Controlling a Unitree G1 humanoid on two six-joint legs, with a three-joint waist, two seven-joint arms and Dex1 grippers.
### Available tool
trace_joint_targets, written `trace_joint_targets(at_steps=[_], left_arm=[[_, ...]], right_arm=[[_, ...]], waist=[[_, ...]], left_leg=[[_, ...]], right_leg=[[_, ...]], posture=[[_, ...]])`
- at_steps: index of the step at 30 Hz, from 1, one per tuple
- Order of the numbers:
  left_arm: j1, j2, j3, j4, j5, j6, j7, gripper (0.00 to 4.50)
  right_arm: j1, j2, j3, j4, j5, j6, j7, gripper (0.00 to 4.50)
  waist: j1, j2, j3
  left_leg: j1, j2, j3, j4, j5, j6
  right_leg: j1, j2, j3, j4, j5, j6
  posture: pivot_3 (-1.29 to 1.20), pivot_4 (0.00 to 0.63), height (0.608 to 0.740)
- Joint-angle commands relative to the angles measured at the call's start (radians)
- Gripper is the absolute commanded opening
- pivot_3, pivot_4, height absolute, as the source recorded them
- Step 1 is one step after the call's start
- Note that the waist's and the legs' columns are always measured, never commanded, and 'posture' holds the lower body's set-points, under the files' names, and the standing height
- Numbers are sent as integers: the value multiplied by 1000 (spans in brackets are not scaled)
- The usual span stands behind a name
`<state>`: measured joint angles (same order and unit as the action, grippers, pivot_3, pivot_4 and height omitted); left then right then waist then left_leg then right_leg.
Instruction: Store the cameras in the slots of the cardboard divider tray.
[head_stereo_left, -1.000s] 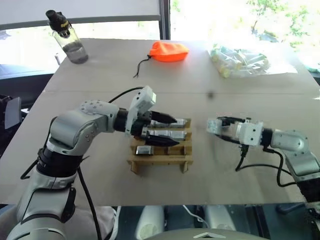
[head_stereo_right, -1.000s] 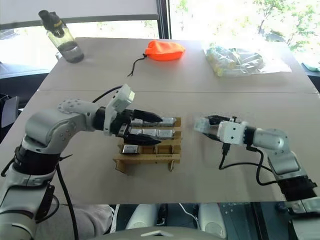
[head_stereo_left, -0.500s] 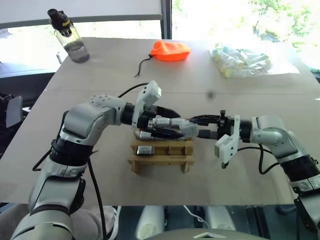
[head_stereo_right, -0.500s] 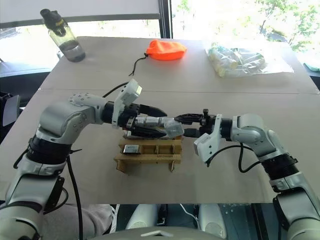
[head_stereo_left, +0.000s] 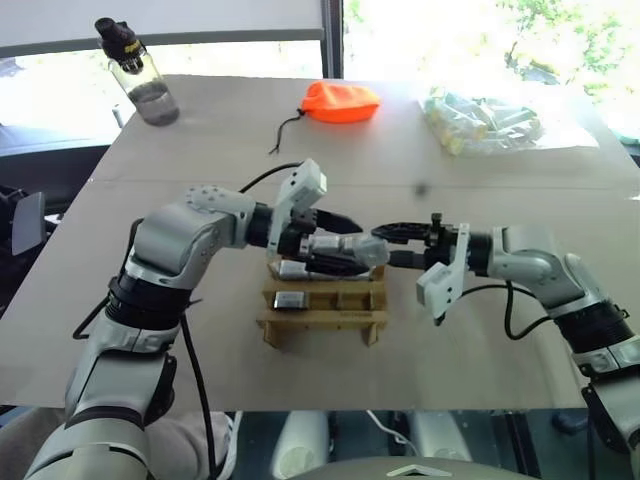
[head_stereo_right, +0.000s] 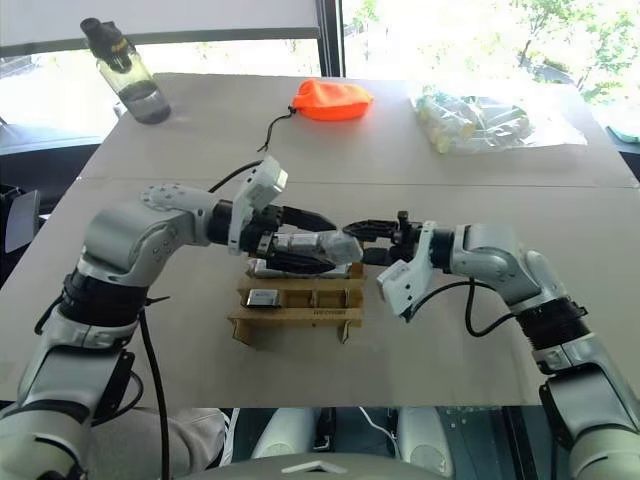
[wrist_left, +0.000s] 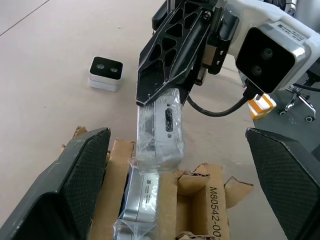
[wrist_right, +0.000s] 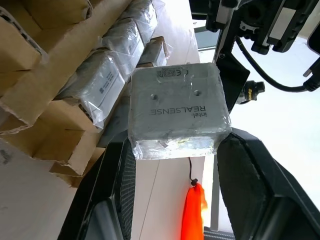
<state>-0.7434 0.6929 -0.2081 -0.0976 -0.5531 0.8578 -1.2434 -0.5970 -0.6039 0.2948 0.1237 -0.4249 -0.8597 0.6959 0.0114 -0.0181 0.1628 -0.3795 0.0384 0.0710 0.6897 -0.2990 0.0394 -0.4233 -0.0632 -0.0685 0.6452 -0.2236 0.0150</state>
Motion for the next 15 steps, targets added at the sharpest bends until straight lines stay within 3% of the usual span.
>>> trace_joint_targets(at_steps=[1,2,4,6,8,9,13,15], left_arm=[[-14,-1,6,-7,1,-17,-6,3969],[-15,-3,8,-4,2,-17,-5,3728],[-16,-3,10,0,3,-16,-5,2678],[-15,-1,8,1,6,-18,-8,1963],[-14,0,5,1,11,-21,-11,868],[-14,1,2,2,16,-24,-13,671],[-18,4,-9,8,28,-37,-23,694],[-19,3,-12,10,34,-42,-26,694]], right_arm=[[-18,-3,-6,-21,7,11,-26,1764],[-17,-5,-3,-22,8,13,-28,1764],[-13,-6,-2,-24,11,20,-30,1764],[-9,-6,-1,-30,13,25,-31,1764],[-7,-7,1,-34,14,29,-33,1764],[-7,-8,2,-36,15,31,-33,1764],[0,-10,1,-49,23,54,-26,1764],[4,-12,1,-58,27,65,-21,2778]], waist=[[0,0,0],[0,0,0],[0,0,0],[0,0,0],[0,0,0],[0,0,0],[0,0,0],[0,0,0]], left_leg=[[0,0,0,0,0,0],[0,0,0,0,0,0],[0,0,0,0,0,0],[0,0,0,0,0,0],[0,0,0,0,0,0],[0,0,0,0,0,0],[0,0,0,0,0,0],[0,0,0,0,0,0]], right_leg=[[0,0,0,0,0,0],[0,0,0,0,0,0],[0,0,0,0,0,0],[0,0,0,0,0,0],[0,0,0,0,0,0],[0,0,0,0,0,0],[0,0,0,0,0,0],[0,0,0,0,0,0]], posture=[[0,150,726],[0,150,726],[0,150,726],[0,150,726],[0,150,726],[0,150,726],[0,150,726],[0,150,726]])
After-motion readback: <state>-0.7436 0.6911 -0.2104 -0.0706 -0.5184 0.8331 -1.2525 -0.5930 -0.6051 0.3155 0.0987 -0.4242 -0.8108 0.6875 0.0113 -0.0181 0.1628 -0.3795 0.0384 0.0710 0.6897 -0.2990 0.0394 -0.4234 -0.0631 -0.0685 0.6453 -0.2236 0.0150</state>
